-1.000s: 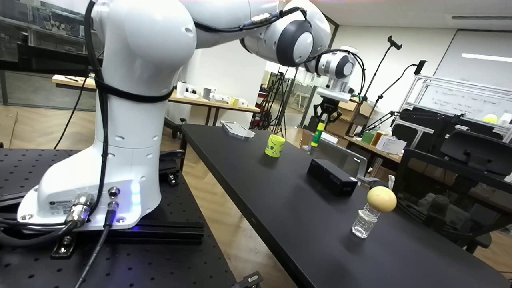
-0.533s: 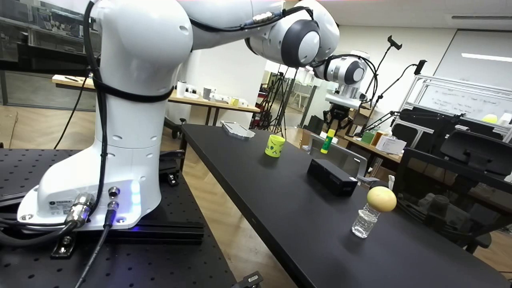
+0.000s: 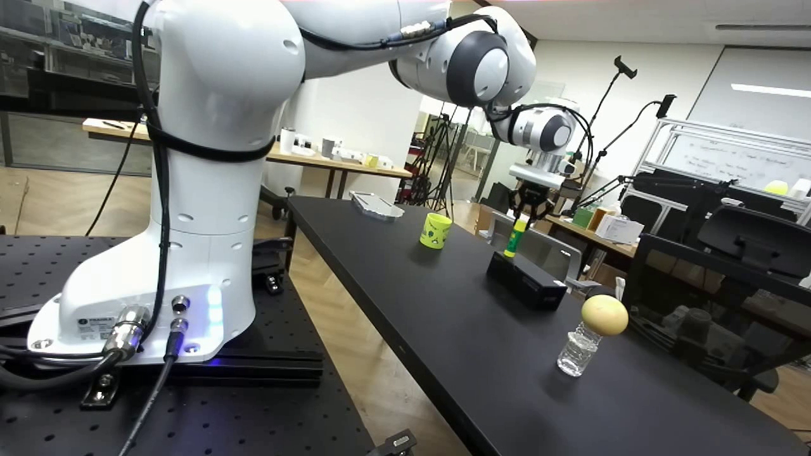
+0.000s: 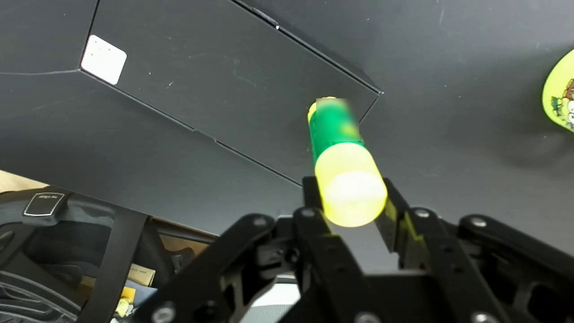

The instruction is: Take the yellow and green glue stick out of the yellow mug and place it on the black box

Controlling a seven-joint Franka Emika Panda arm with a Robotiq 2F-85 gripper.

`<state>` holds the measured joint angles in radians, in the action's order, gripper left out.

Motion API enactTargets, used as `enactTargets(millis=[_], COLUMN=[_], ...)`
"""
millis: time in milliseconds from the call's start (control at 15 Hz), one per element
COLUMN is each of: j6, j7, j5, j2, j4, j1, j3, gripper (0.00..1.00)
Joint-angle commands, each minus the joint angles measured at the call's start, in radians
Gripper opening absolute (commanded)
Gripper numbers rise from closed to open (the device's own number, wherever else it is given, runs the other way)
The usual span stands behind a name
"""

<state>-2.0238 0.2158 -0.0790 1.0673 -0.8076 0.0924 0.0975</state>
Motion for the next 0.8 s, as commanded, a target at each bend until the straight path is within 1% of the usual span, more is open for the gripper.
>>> enactTargets(millis=[0, 67, 133, 333, 467, 533, 733], j6=[-0.033, -0.034, -0.04, -0.062, -0.076, -0.084, -0.082], j7=[-0.048, -0.051, -0.058, -0.073, -0.086, -0.09, -0.102], j5=[0.005, 0.006, 0.005, -0.001, -0.006, -0.008, -0.012], j2=[-0.037, -0.038, -0.042, -0.062, -0.086, -0.1, -0.17], j4=[-0.064, -0.067, -0.073, -0.098, -0.118, -0.129, -0.189], j1=[0.001, 0.0, 0.0, 0.004, 0.008, 0.011, 0.019], j3=[-0.006, -0.005, -0.006, -0.01, -0.013, -0.014, -0.016], gripper=[0.58, 0.59, 0.64, 0.86, 0.98, 1.0, 1.0])
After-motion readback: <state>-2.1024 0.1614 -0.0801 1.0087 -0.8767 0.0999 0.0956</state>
